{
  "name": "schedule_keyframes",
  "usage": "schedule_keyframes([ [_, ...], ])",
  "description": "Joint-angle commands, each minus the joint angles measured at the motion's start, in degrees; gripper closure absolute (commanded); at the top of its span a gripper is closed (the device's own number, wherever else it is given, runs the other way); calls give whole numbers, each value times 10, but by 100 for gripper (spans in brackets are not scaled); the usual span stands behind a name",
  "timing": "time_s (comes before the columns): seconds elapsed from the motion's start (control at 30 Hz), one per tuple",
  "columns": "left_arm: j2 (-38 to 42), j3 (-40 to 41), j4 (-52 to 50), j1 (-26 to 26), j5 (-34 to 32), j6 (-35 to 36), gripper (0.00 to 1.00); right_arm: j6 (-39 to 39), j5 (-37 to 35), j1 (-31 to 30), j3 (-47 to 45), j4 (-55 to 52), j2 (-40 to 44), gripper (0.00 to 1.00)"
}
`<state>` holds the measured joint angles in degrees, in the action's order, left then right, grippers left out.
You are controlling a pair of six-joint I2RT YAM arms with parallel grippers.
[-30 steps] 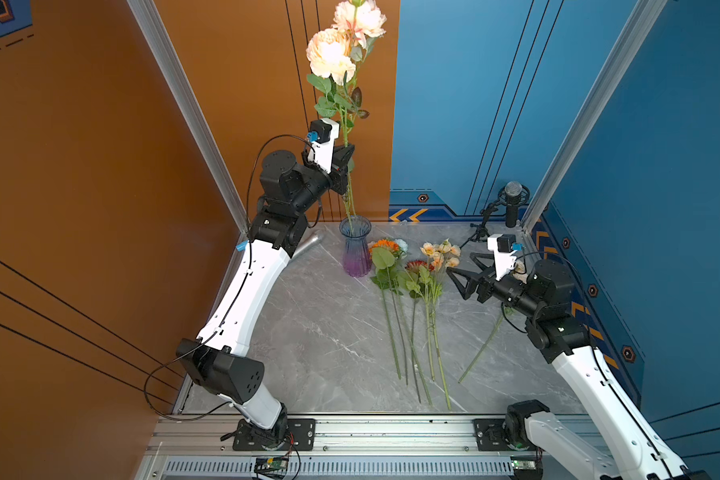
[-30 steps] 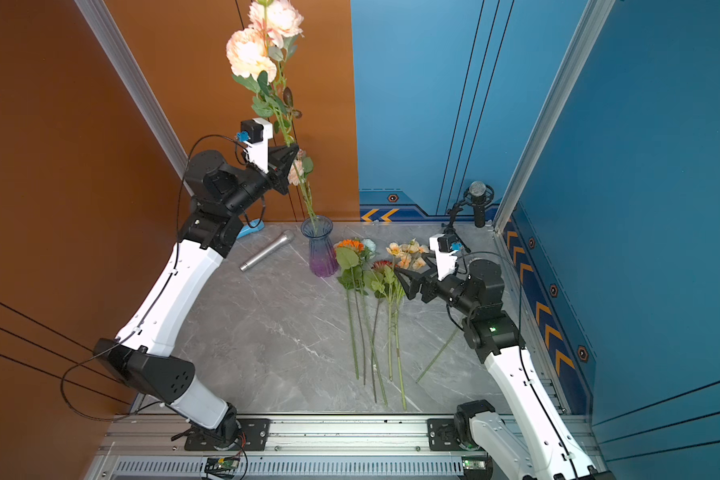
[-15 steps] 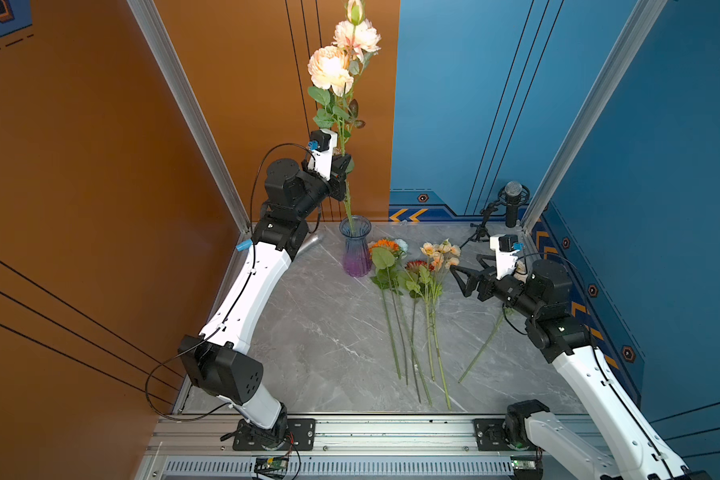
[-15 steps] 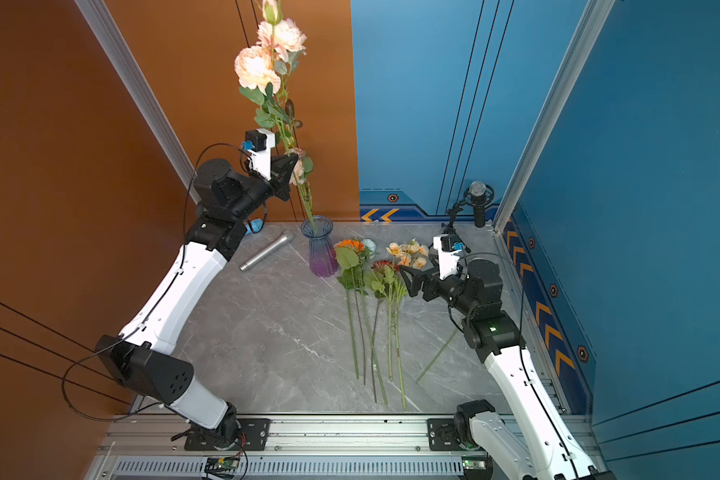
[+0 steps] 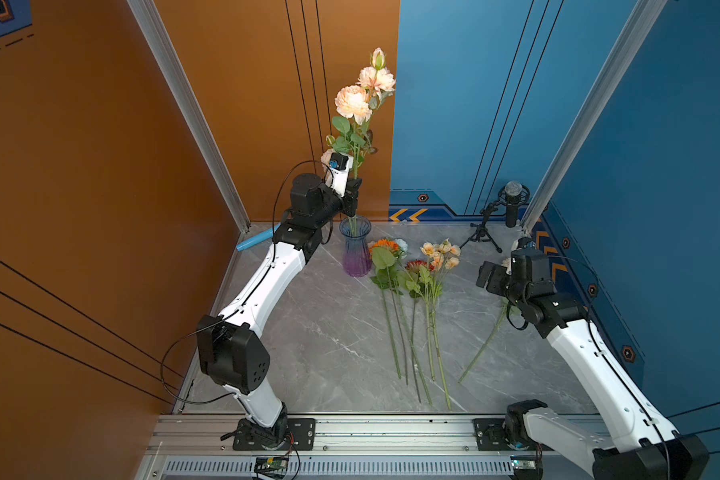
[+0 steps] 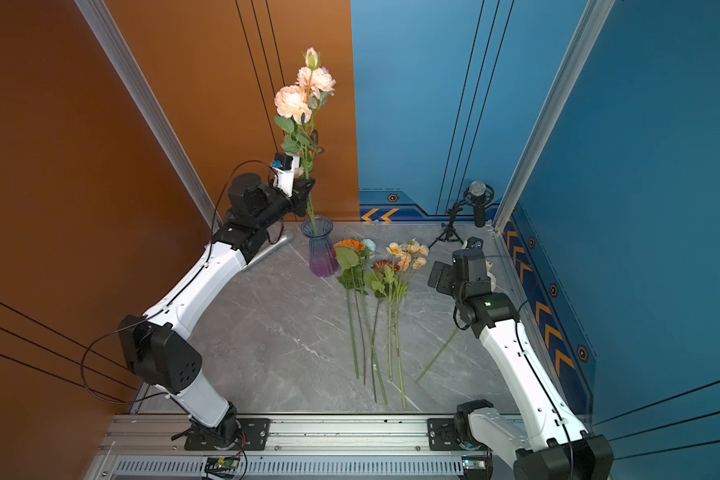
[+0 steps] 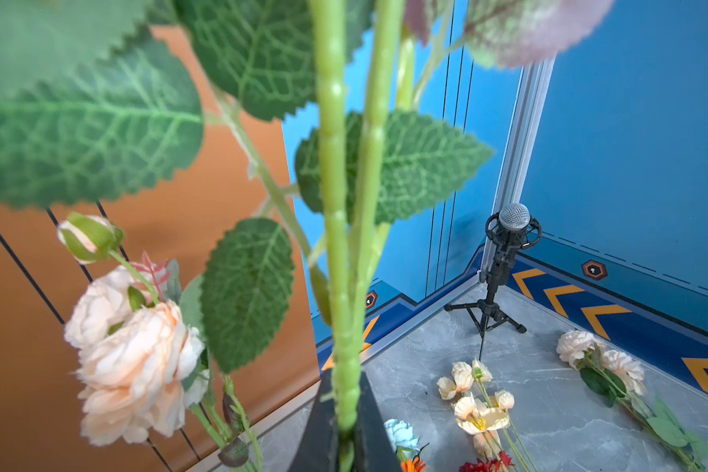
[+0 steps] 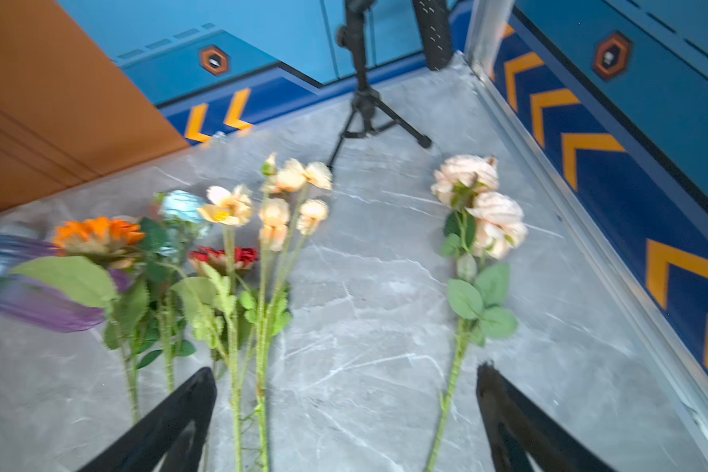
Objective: Place the pink flowers into the vase
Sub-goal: Place the flower in the vase.
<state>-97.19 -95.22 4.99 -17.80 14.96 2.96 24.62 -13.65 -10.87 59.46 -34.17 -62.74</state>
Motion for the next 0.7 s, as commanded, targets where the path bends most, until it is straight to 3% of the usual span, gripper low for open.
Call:
schedule_keyframes([
  [0.0,-10,13,16,-3,5,-17,100,41,-77,12,0,-74,-18,0],
  [0.33,-18,76,55,-1,2,-40,100,46,-38,103,-43,-63,-97,0],
  [0.67,-21,118,80,0,2,-58,96,36,-11,149,-63,-29,-125,0],
])
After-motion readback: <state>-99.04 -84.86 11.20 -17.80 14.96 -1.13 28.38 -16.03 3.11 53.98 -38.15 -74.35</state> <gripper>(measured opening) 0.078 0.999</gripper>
